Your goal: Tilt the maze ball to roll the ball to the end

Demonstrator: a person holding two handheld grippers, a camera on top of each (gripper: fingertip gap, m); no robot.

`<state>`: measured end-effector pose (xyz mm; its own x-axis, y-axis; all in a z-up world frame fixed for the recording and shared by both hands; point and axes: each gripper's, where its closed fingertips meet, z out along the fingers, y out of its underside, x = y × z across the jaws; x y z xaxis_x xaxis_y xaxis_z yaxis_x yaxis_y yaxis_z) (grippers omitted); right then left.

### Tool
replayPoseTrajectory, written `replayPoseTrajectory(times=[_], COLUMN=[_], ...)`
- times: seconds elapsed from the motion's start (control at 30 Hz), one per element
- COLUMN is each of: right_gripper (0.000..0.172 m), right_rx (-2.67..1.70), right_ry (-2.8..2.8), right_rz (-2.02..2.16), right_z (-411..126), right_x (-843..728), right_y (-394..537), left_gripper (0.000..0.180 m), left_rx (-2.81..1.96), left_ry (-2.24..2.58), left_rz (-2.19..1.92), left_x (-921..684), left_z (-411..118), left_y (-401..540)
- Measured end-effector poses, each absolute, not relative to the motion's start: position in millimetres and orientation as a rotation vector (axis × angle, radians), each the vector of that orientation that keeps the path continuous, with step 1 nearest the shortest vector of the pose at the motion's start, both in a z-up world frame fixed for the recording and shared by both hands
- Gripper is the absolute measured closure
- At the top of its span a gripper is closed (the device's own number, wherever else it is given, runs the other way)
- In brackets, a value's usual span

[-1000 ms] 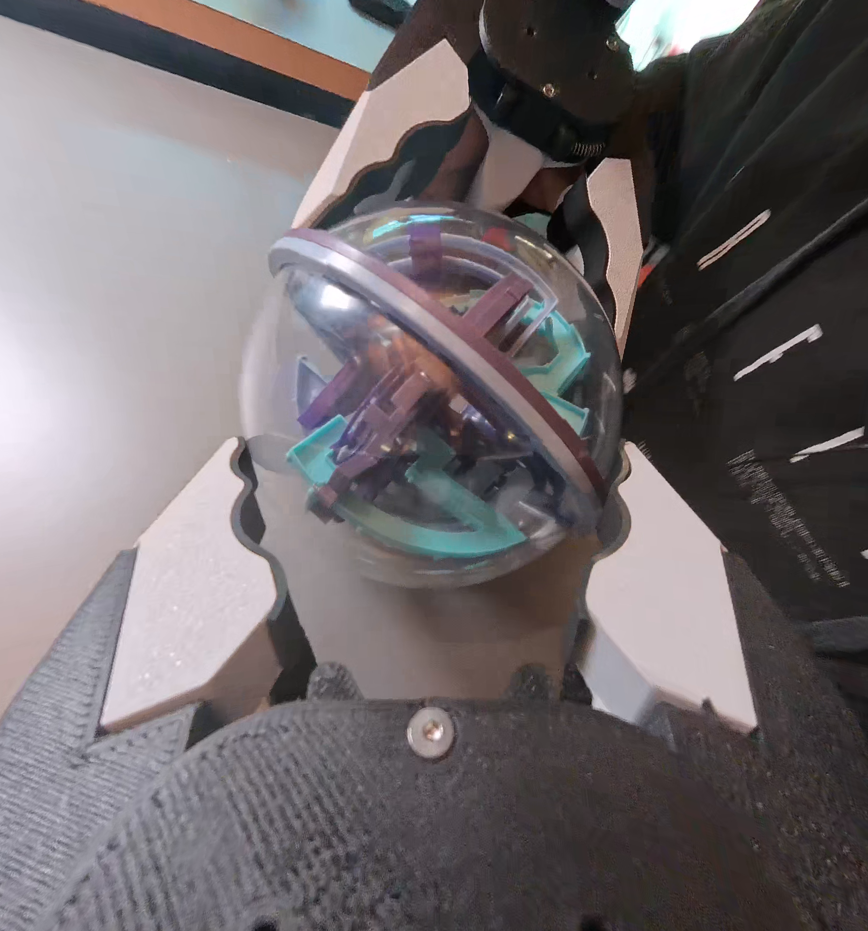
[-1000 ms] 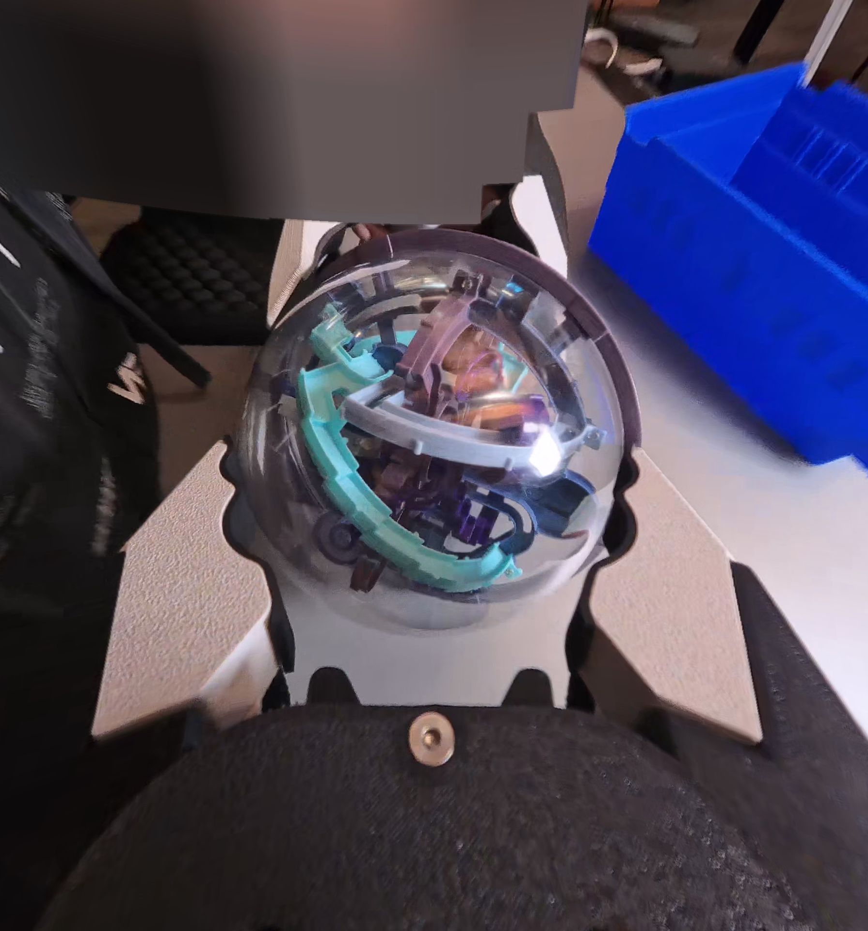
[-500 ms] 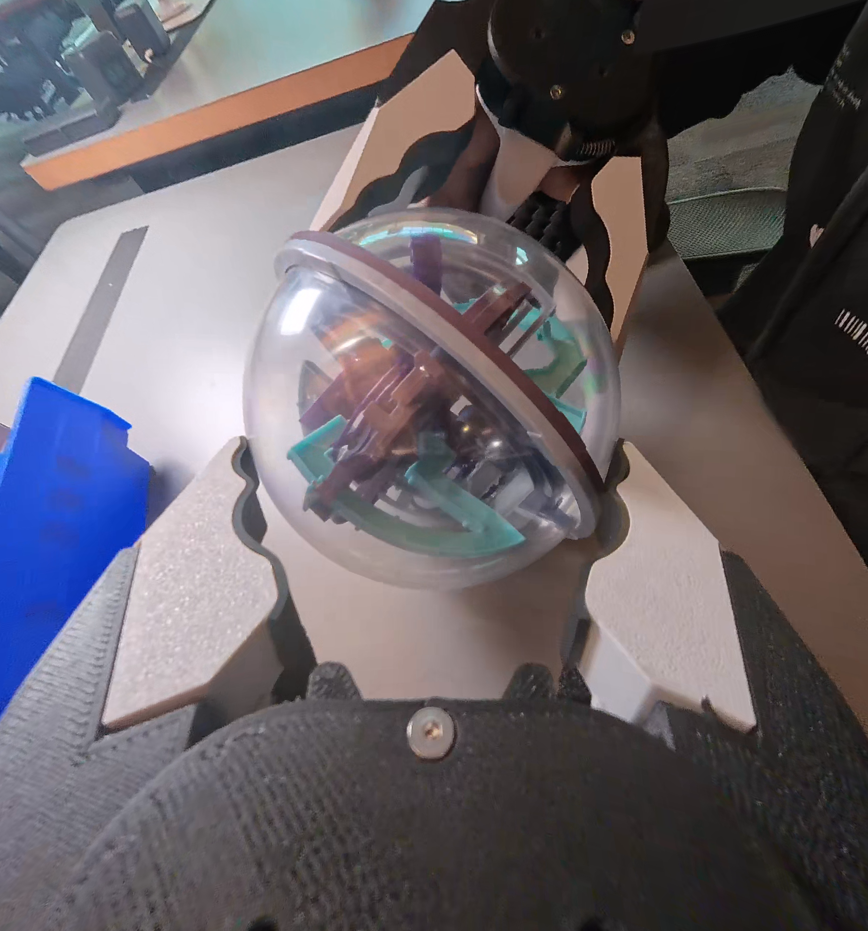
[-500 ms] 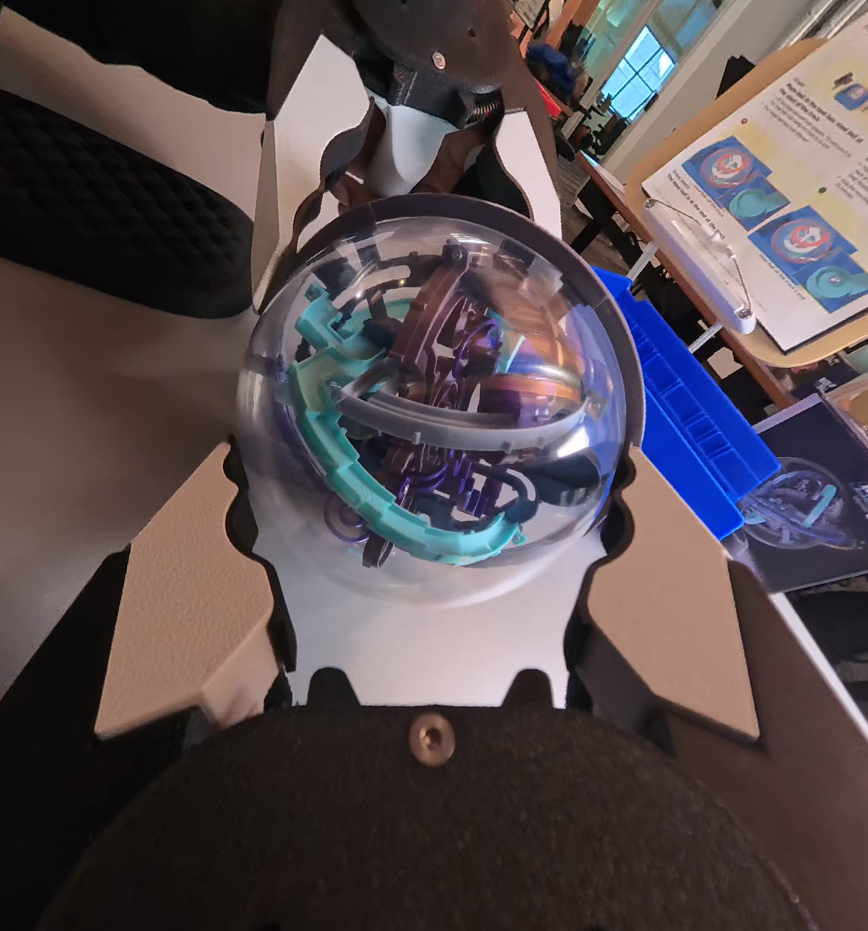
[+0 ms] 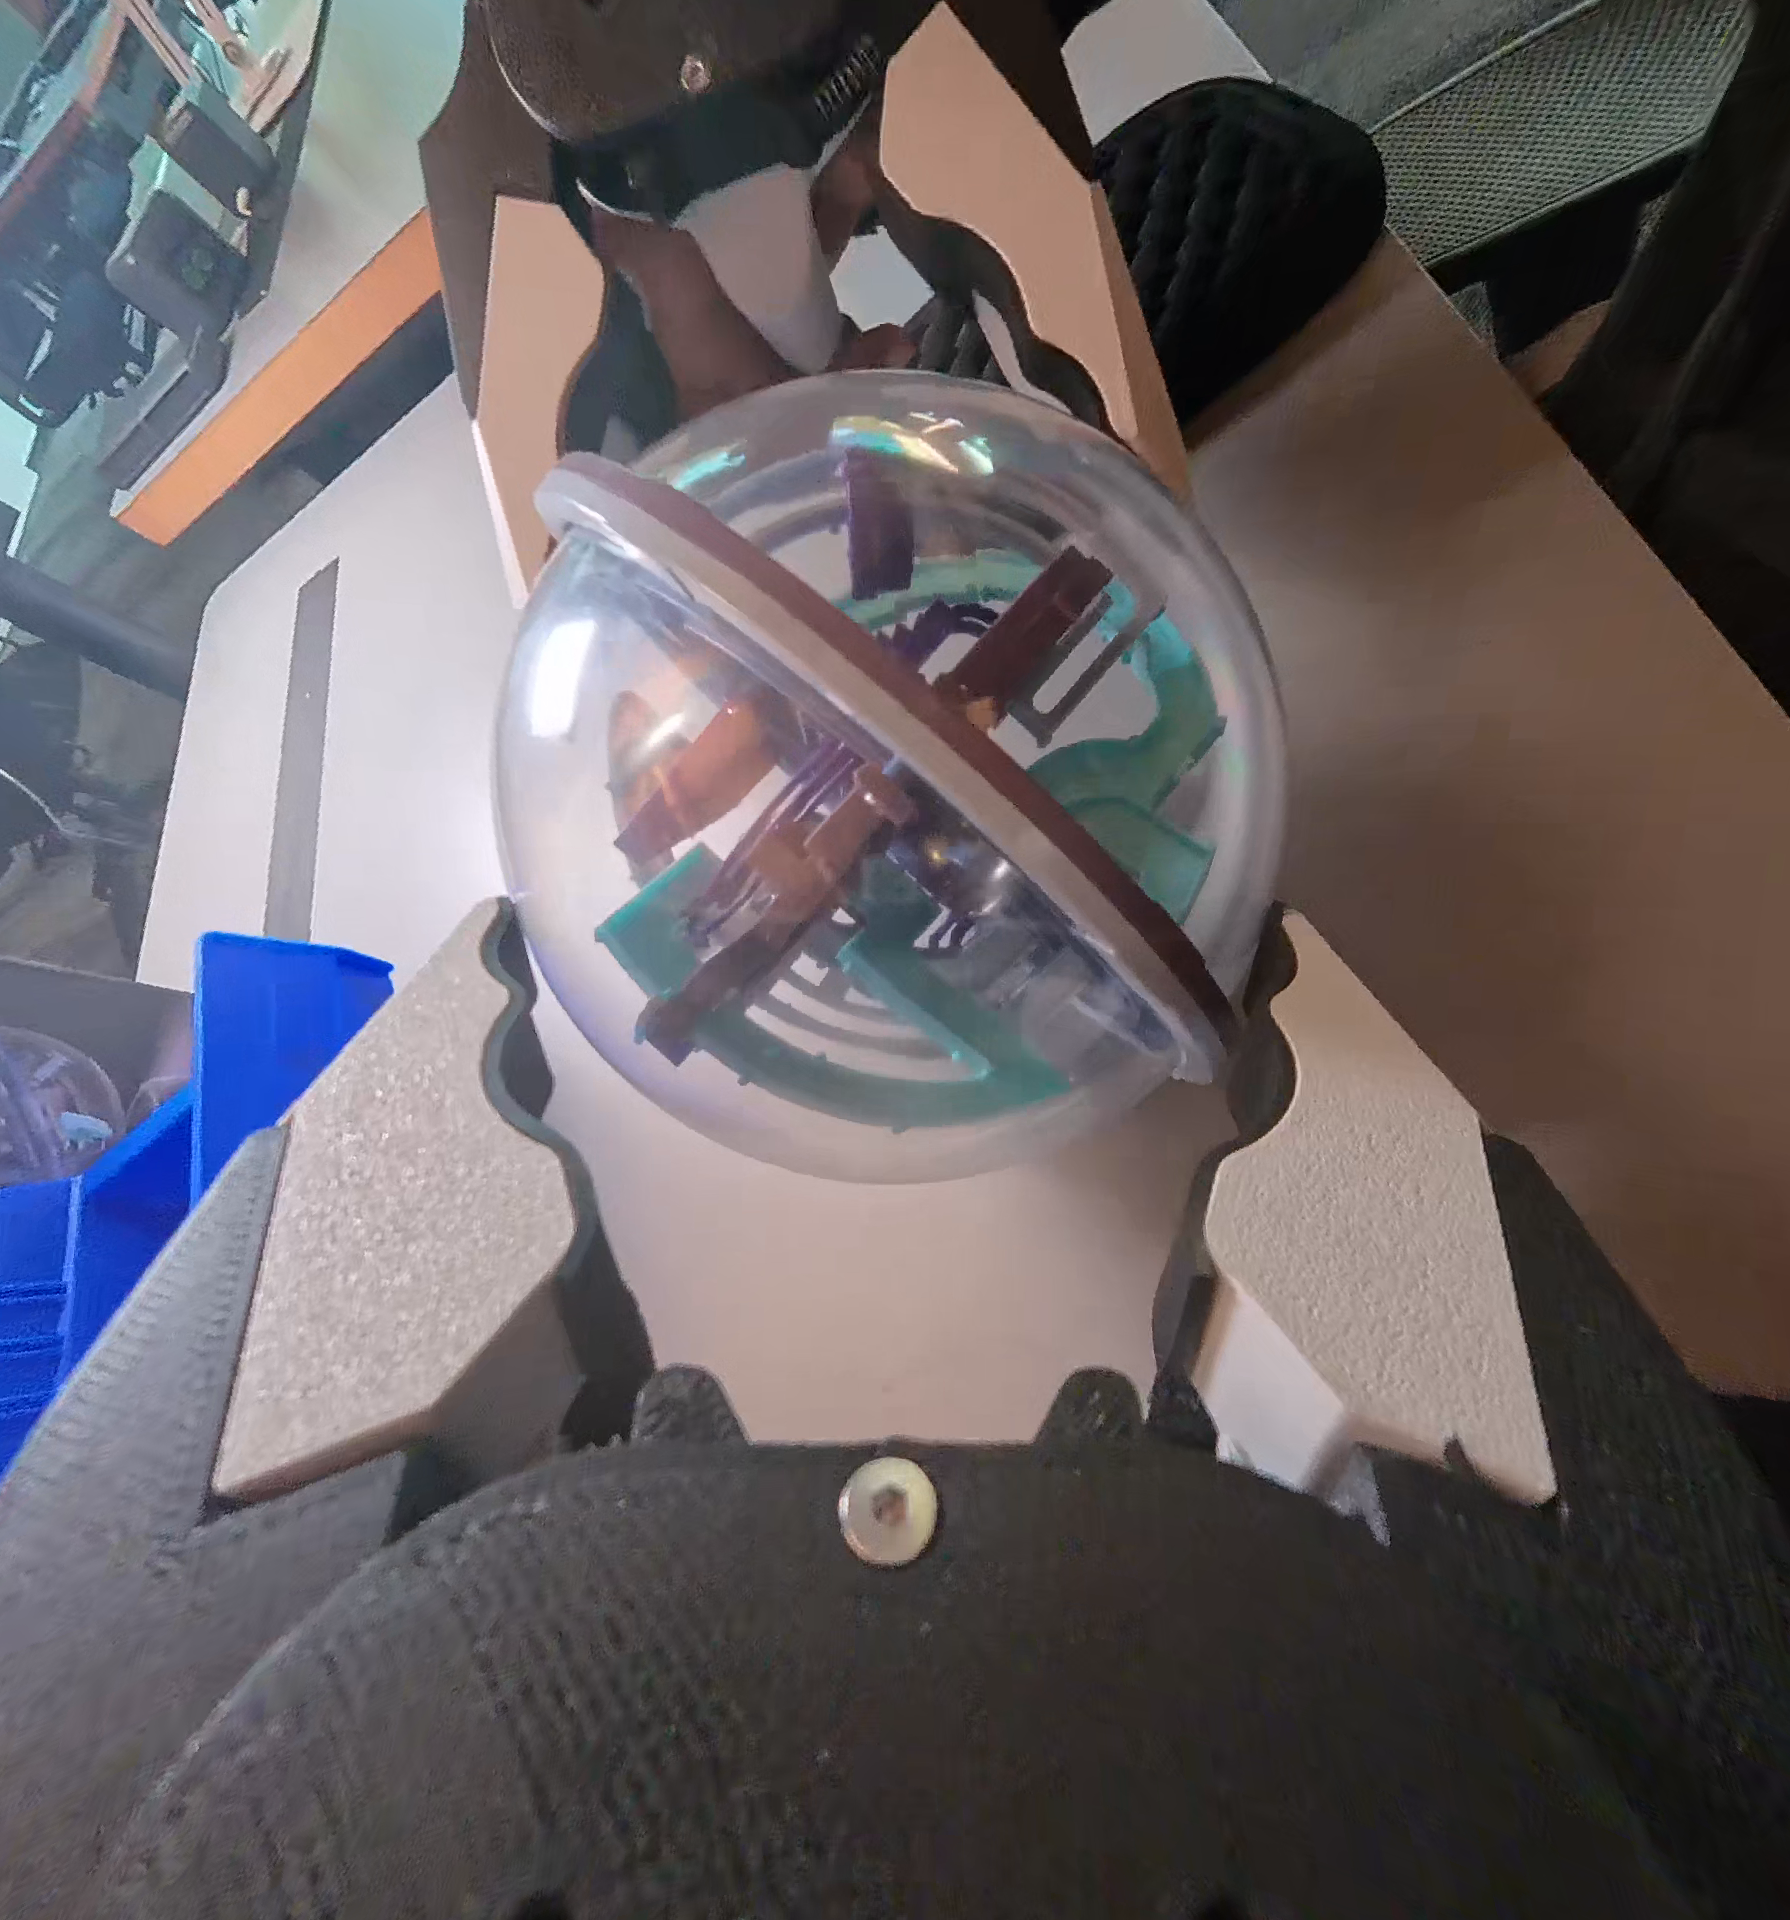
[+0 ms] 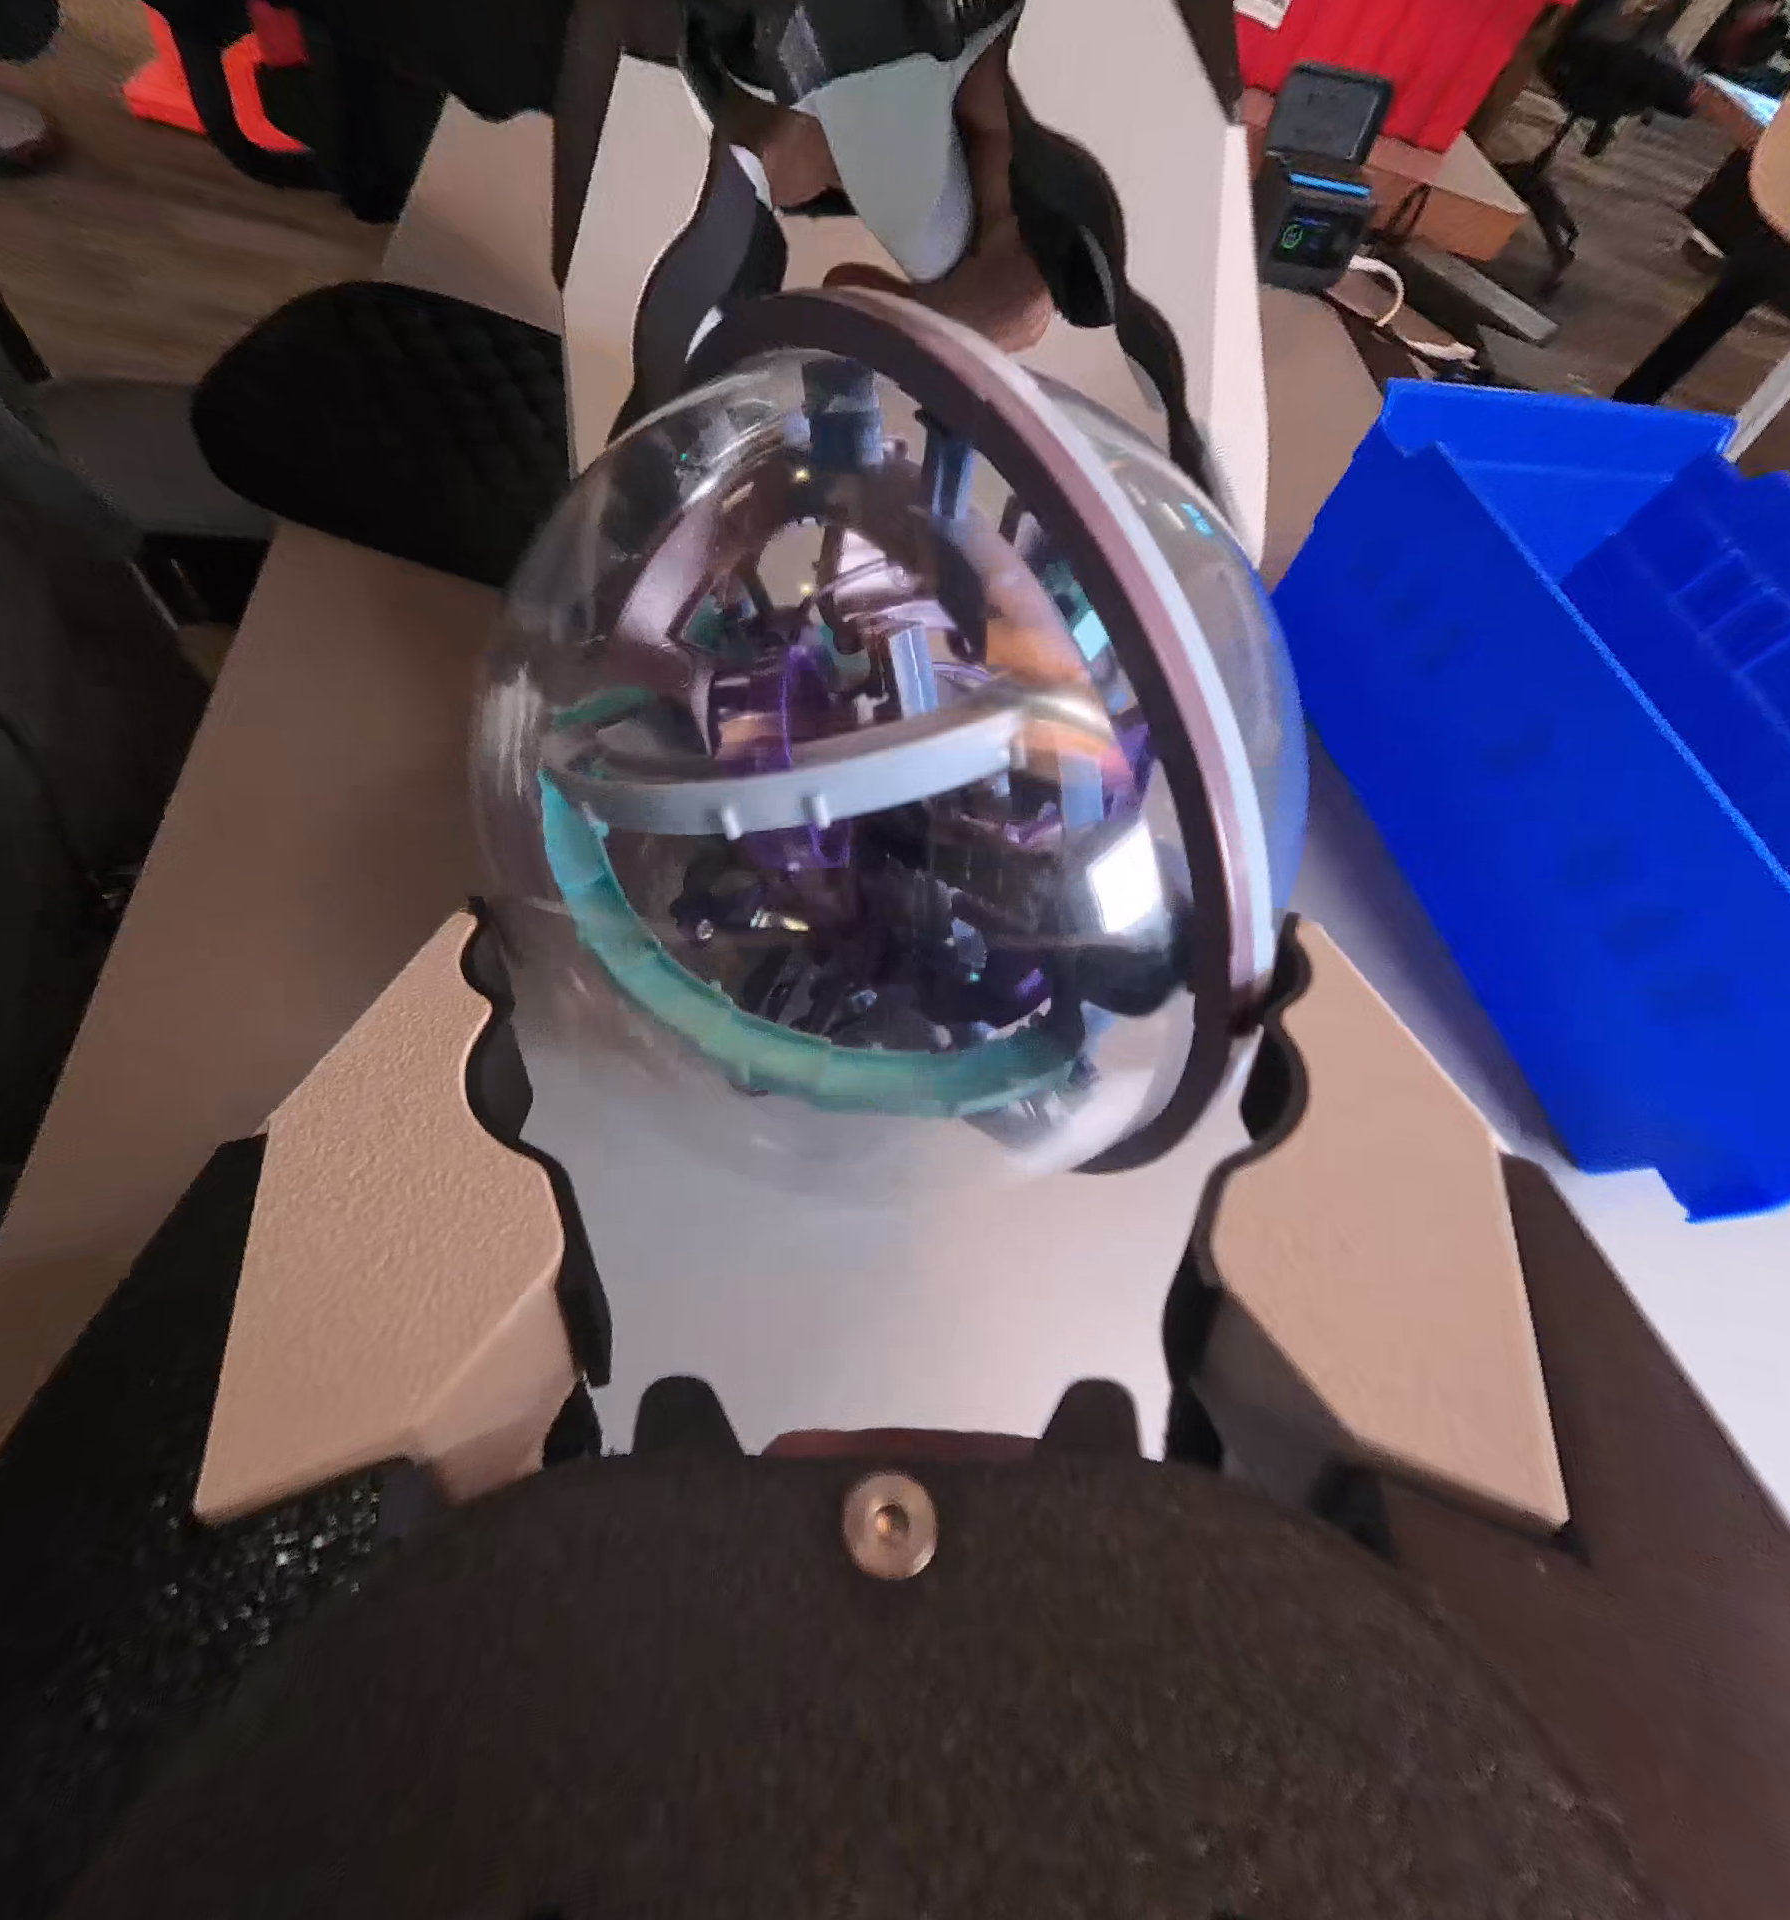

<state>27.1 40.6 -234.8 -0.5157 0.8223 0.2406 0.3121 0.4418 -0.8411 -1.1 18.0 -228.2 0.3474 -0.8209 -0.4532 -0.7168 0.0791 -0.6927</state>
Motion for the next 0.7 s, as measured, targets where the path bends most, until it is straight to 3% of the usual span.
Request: replayPoseTrajectory(times=[0.17,0.4,0.7], right_gripper=[0.032,0.033,0.034], right_rx=[-1.003,-1.053,-1.171], right_ry=[-1.989,-1.913,-1.788], right_rz=[0.979,0.896,0.950], right_z=[-237,-238,-231], right_x=[28,29,17], right_y=[51,54,47], left_gripper=[0.050,0.048,0.043], left_rx=[-1.766,-1.782,-1.866], left_ry=[1.205,0.667,0.713], left_rz=[-0.132,-0.429,-0.502], left_x=[-16,-7,-12], left_z=[-229,-228,-241], left_y=[25,21,28])
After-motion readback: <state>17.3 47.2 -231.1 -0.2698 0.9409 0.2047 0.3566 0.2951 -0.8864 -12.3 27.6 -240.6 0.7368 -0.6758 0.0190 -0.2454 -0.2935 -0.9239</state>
